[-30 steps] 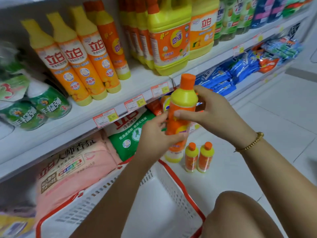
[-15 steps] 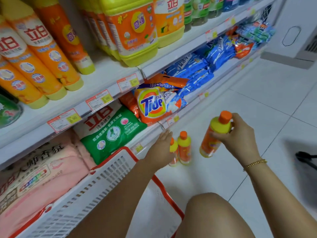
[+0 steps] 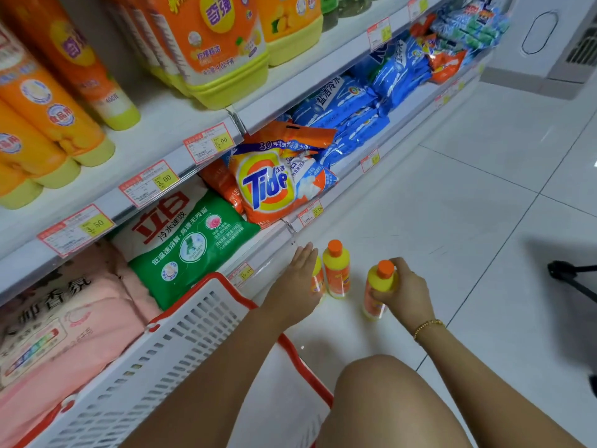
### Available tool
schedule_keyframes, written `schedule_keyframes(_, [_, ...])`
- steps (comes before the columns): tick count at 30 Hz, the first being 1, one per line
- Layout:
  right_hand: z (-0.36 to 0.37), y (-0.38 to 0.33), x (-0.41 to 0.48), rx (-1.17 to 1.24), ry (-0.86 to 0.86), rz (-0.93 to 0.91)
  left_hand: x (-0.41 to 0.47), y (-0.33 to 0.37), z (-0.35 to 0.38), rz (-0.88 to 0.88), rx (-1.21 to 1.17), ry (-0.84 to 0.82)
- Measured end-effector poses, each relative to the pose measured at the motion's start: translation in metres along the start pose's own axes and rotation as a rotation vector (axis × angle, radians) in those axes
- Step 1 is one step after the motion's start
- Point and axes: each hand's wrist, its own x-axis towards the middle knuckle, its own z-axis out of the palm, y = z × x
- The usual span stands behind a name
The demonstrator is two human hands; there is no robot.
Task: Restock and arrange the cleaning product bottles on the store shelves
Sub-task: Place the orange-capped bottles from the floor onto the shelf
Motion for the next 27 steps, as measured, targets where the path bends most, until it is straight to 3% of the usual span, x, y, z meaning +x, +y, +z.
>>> schedule_keyframes(11, [0.010, -0.013, -0.016, -0.012, -0.020, 0.012, -0.008, -0.001, -0.025, -0.027, -0.063, -0.038])
schedule_keyframes(15, [0.002, -0.021, -0.012, -0.083, -0.048, 0.044, -0.032, -0.006, -0.096, 0.004, -0.082, 0.269])
schedule_keyframes(19, [-0.007, -0.026, -0.008, -0.163, -0.154, 0.089, -0.075, -0.021, -0.196, 0.079, 0.034, 0.691])
schedule_keyframes(21, [-0.017, -0.031, -0.008, -0.217, -0.205, 0.102, -0.095, -0.039, -0.236, 0.087, 0.123, 0.804])
schedule_keyframes(24, [-0.036, -0.056, -0.008, -0.359, -0.217, 0.086, -0.114, -0.080, -0.267, -0.049, 0.220, 0.659])
schedule_keyframes(27, [-0.051, -0.119, -0.011, -0.315, -0.023, -0.163, -0.124, -0.119, -0.272, -0.152, 0.292, 0.461])
